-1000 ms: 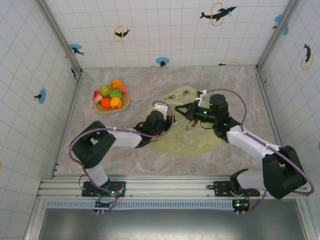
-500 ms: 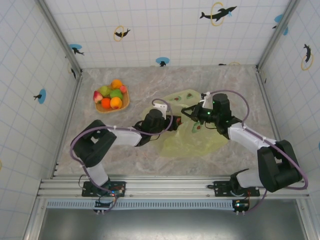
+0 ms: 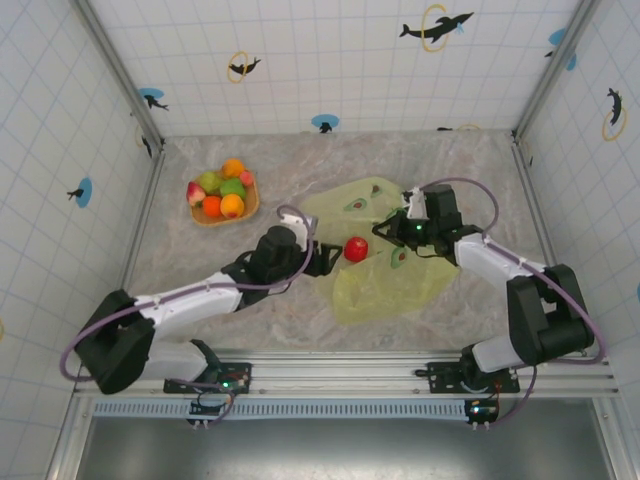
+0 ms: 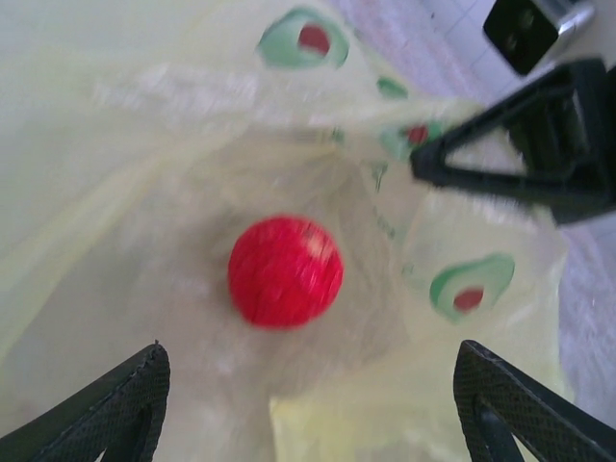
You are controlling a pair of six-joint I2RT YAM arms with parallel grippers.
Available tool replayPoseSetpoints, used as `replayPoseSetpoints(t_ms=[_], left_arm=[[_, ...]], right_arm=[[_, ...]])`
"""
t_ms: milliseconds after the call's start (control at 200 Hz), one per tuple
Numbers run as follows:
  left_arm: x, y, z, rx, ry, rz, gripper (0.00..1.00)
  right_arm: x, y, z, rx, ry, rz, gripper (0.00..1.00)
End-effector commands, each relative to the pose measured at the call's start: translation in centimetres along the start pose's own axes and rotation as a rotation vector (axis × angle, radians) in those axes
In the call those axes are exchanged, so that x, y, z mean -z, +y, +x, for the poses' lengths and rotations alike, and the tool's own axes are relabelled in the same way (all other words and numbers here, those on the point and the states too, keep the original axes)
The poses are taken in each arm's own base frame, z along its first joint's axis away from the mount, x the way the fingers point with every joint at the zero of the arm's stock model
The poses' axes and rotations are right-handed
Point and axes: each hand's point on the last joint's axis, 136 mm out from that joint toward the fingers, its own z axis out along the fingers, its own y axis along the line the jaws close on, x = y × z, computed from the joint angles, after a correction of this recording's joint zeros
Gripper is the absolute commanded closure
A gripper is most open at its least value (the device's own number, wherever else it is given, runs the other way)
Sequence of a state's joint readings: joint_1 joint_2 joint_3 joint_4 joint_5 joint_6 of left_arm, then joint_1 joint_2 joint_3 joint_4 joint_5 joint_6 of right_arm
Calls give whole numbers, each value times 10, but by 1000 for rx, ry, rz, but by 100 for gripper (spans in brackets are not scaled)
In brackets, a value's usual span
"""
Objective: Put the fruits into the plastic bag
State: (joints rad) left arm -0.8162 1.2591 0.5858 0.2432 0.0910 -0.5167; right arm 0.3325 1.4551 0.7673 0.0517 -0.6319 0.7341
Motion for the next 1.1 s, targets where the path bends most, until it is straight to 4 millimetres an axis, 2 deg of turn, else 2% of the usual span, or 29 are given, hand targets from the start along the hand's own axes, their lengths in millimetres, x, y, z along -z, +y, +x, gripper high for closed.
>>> replayPoseSetpoints(t_ms=[0, 145, 235, 310, 440, 591, 731, 786, 831, 1006, 1096], left_arm=[[15, 21, 38, 91, 96, -53, 22], [16, 38, 63, 213, 120, -98, 22], [8, 43, 69, 247, 129, -108, 24], [-3, 39, 68, 250, 133, -90, 27], [-21, 33, 66, 242, 141, -77, 41], [-35, 37, 71, 251, 158, -90, 60], [-37, 20, 68, 251, 168, -2, 90], [-34, 9, 62, 247, 167, 41, 97], [-28, -1, 55, 242, 165, 81, 100], [5, -44, 13, 232, 94, 238, 100], [15, -60, -2, 235, 77, 293, 100]], right_arm=[[0, 9, -13, 32, -17, -10, 100], [-2, 10, -16, 31, -21, -16, 100], [-3, 11, -18, 30, -22, -20, 100], [-4, 13, -19, 31, -21, -25, 100], [-3, 14, -19, 30, -22, -29, 100], [1, 14, -17, 39, -28, -23, 100], [4, 11, -19, 81, -26, 29, 100], [8, 8, -23, 123, -35, 78, 100], [12, 4, -24, 156, -35, 127, 100], [39, -4, -41, 292, -68, 330, 100], [53, -3, -49, 332, -96, 404, 100]])
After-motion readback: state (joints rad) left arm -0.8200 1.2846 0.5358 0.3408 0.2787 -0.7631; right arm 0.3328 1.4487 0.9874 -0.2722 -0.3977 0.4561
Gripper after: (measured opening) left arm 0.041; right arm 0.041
